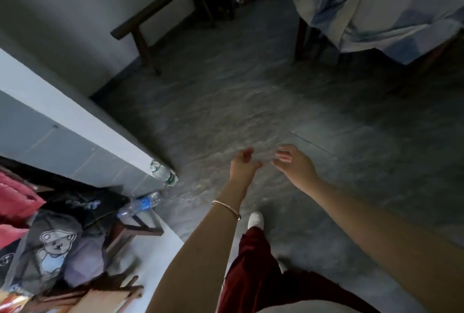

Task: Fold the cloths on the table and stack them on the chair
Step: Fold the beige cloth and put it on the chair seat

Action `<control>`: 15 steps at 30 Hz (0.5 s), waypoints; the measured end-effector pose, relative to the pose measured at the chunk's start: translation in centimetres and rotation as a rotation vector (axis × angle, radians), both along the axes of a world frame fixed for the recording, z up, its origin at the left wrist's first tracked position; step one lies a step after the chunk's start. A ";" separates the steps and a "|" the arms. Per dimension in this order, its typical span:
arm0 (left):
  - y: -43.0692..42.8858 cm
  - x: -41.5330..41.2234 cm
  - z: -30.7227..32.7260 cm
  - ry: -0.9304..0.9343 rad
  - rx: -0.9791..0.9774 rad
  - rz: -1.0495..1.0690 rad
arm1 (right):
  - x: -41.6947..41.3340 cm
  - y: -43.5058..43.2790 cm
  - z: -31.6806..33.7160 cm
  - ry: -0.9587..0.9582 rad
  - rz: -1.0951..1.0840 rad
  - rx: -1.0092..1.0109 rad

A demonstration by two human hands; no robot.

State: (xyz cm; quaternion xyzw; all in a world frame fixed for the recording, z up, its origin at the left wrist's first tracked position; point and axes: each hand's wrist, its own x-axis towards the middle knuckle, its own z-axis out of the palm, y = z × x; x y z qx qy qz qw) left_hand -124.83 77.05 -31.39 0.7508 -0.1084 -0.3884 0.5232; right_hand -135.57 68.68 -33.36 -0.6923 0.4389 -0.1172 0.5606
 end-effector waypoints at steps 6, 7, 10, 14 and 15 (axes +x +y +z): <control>-6.0 1.7 -0.1 -0.012 0.004 -0.124 | 1.3 -5.1 0.3 -0.045 -0.176 0.034; -7.1 2.1 -0.2 -0.010 0.006 -0.150 | 1.4 -6.0 0.2 -0.042 -0.195 0.037; -10.8 3.2 -0.6 0.012 0.009 -0.226 | 2.0 -8.7 0.2 -0.061 -0.252 0.046; -15.1 4.6 -0.9 0.033 0.023 -0.316 | 3.1 -11.7 0.5 -0.067 -0.383 0.034; -16.0 4.8 -0.9 0.027 0.026 -0.337 | 3.2 -12.3 0.4 -0.079 -0.424 0.045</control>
